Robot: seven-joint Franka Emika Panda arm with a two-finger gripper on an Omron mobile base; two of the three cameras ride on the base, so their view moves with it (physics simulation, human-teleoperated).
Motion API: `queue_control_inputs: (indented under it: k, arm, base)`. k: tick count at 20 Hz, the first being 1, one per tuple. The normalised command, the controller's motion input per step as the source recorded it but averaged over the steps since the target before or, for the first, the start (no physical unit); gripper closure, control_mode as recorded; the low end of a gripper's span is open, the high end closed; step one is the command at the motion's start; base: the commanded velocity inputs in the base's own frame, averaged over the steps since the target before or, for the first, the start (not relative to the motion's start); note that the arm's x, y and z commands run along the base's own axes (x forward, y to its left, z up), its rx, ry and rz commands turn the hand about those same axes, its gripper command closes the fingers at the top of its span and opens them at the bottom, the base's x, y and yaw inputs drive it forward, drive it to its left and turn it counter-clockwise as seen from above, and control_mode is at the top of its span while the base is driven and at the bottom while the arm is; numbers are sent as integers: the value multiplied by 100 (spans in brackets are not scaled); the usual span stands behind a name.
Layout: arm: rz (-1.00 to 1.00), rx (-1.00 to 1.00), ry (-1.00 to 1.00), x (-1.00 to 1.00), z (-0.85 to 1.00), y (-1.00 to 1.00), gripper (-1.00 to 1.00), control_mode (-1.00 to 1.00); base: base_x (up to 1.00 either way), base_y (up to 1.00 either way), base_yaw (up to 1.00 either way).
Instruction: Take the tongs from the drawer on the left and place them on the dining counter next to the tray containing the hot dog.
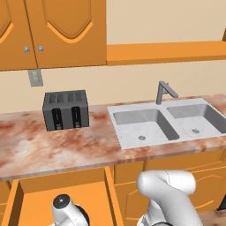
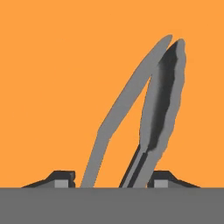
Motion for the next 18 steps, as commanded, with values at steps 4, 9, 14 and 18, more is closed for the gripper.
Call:
queue_control_inputs:
  k: [4,9,14,18]
  arm:
    - [-15,12,-2,-52,96,0,100,-100]
    - [-7,14,-13,-96,100,-58,100,-100]
    - [3,15,-35,-76,100,-94,100,-100]
    - [6,13,-28,-21,100,-71,100,-100]
  base:
    - [0,0,0]
    - [0,0,0]
    - [0,0,0]
    - [0,0,0]
